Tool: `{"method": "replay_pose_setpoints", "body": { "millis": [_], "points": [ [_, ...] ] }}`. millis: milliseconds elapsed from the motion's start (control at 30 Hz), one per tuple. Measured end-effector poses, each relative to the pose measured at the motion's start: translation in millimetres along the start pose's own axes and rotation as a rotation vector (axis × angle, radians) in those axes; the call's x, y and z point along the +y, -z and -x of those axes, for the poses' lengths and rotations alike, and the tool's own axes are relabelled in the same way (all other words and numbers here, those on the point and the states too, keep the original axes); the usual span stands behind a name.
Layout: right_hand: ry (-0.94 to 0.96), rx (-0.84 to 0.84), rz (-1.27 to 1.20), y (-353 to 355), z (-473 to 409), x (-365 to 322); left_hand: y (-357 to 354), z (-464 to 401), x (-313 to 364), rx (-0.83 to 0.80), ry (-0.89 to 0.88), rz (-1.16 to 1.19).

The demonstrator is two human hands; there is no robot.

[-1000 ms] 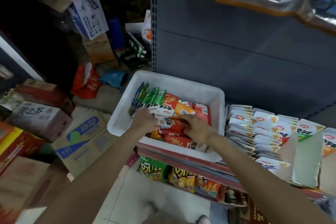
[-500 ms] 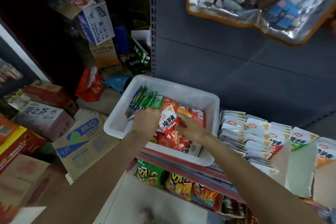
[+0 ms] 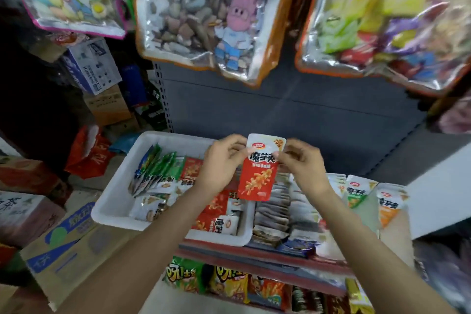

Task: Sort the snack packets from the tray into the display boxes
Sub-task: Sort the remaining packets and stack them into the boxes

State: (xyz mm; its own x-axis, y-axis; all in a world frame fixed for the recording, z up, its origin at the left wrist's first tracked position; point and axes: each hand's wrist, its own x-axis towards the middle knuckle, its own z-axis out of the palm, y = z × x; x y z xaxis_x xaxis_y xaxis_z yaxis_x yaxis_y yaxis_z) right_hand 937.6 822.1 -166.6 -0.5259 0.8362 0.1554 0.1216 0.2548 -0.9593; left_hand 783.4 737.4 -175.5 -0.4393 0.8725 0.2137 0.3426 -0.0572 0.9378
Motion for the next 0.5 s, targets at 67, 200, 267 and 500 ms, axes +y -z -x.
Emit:
{"method": "replay_pose_setpoints", "body": {
  "millis": [67, 200, 267, 500],
  "points": [
    [0.035, 0.074, 0.046, 39.6, 6.5, 1.2, -32.4, -6.6, 15.8, -0.066, -0.009, 0.053],
    [0.054, 0.204, 0.123, 100.7, 18.7, 8.4, -90.4, -18.3, 37.0, -0.141, -0.044, 0.062],
    [0.056, 0.24, 0.177, 127.0, 24.1, 15.8, -119.4, -22.0, 43.0, -0.186, -0.073, 0.002],
    [-0.073, 0.233, 0.248, 160.7, 35.8, 66.5, -172.0, -25.7, 27.7, -0.294, -0.002, -0.19]
  ]
}}
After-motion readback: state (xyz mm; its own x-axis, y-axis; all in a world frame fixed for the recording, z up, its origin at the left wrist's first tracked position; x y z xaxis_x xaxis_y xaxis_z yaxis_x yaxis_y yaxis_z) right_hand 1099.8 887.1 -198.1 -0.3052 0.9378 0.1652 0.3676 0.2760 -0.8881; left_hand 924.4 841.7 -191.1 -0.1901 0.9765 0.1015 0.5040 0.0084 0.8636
